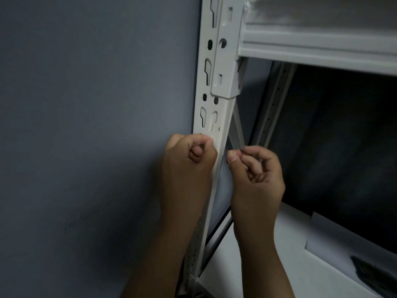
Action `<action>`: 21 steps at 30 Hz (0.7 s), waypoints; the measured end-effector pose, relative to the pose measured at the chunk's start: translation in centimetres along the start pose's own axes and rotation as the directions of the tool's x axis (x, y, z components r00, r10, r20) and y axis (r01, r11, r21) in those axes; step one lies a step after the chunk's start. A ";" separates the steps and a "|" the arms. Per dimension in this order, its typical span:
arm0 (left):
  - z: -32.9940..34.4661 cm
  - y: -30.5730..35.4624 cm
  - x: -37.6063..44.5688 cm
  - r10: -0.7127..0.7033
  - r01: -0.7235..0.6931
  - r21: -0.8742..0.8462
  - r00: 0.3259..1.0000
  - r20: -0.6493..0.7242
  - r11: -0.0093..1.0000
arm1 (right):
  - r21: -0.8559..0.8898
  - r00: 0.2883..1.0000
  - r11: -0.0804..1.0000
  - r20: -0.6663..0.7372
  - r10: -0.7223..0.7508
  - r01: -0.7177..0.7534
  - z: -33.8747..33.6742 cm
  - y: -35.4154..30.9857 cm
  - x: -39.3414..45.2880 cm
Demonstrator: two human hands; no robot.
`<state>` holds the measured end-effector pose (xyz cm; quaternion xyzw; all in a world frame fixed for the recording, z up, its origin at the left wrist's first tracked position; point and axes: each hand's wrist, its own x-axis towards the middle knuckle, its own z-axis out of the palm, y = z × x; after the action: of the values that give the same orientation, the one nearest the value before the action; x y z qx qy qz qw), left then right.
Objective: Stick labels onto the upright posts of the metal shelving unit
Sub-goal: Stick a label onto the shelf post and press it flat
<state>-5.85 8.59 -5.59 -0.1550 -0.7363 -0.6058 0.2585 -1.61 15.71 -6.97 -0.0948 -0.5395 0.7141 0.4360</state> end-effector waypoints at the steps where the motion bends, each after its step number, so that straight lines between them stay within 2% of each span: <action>1: 0.1 0.0 0.0 0.001 -0.001 0.010 1.000 -0.002 1.000 | 0.004 1.000 1.000 -0.002 -0.001 0.001 0.0 0.0 0.0; 14: 0.1 0.3 -0.1 0.072 -0.069 0.176 0.997 -0.011 0.982 | -0.011 1.000 1.000 0.010 -0.006 0.006 0.0 0.0 0.0; 21: -0.2 -0.2 -0.3 0.056 -0.046 0.127 0.996 -0.075 0.991 | 0.003 1.000 1.000 0.006 0.017 -0.017 -0.1 0.1 0.2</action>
<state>-5.66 8.42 -5.96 -0.1334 -0.7579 -0.5572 0.3119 -1.76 15.89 -7.06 -0.0966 -0.5390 0.7188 0.4284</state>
